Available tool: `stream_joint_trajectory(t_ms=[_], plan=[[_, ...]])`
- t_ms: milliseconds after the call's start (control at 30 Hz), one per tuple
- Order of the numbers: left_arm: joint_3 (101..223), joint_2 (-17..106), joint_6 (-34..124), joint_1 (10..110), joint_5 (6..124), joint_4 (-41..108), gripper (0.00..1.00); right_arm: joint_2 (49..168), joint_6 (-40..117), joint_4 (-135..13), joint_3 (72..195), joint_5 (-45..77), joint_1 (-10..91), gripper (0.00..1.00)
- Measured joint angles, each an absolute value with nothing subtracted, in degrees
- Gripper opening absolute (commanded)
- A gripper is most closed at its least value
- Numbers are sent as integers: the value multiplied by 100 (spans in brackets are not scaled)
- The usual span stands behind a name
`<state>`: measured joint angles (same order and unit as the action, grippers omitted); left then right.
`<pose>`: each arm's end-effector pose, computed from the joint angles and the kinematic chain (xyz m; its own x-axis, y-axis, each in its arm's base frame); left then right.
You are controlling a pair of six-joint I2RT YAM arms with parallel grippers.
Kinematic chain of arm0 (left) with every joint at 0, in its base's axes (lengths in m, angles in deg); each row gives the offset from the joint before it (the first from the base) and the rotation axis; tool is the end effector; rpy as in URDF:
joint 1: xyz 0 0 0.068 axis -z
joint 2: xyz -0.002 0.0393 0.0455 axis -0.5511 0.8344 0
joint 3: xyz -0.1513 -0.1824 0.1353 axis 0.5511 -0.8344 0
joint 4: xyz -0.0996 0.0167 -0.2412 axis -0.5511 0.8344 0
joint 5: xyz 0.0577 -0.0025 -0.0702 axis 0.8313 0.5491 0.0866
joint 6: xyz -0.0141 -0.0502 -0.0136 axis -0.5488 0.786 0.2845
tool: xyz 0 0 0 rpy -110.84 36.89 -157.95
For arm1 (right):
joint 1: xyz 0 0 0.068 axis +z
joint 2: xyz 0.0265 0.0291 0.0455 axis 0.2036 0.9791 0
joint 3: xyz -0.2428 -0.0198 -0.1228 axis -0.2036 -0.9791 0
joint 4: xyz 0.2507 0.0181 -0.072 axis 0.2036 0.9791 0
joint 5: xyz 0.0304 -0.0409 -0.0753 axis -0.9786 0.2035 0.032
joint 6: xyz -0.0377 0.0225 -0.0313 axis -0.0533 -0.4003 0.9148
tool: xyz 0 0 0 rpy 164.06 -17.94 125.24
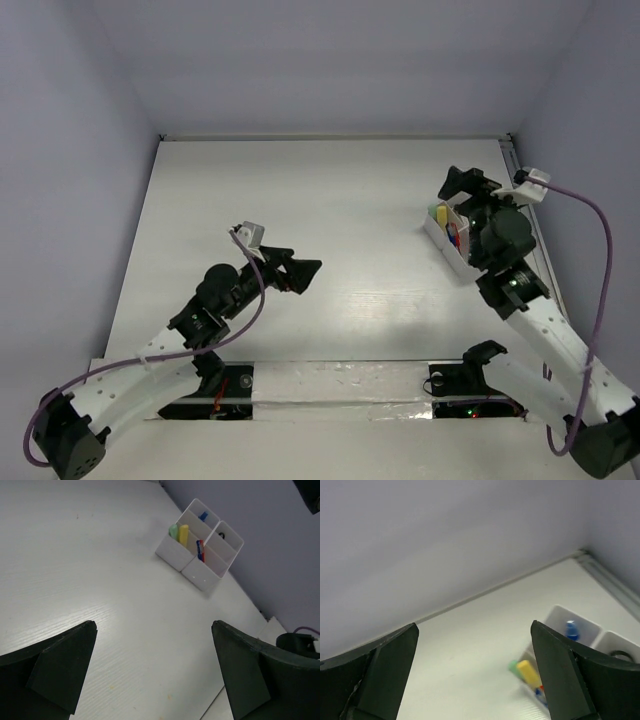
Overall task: Sort the stationery into containers
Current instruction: Place the pen in the storage box, then reset both arms
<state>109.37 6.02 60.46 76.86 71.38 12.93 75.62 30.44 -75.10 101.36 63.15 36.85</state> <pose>0.1222 -0.1174 0.2660 -0.2613 -0.3748 -0.8895 0.6663 0.5968 -0.4471 0.1838 0.0611 0.3654 0.1980 0.3096 -0.9300 0.1958 0.9172 0.3470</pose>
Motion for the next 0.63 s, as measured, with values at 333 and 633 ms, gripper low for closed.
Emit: stream_joint_trajectory(t_ms=[333,633], plan=[[12991,-600,6122,7686,7593,2866,99,6543,1745,-5609,11281,1683,3687,100],[14088,-1925,5543,7684,9046,4211,99,5483,1494,-5113,11338,754,3685,100]])
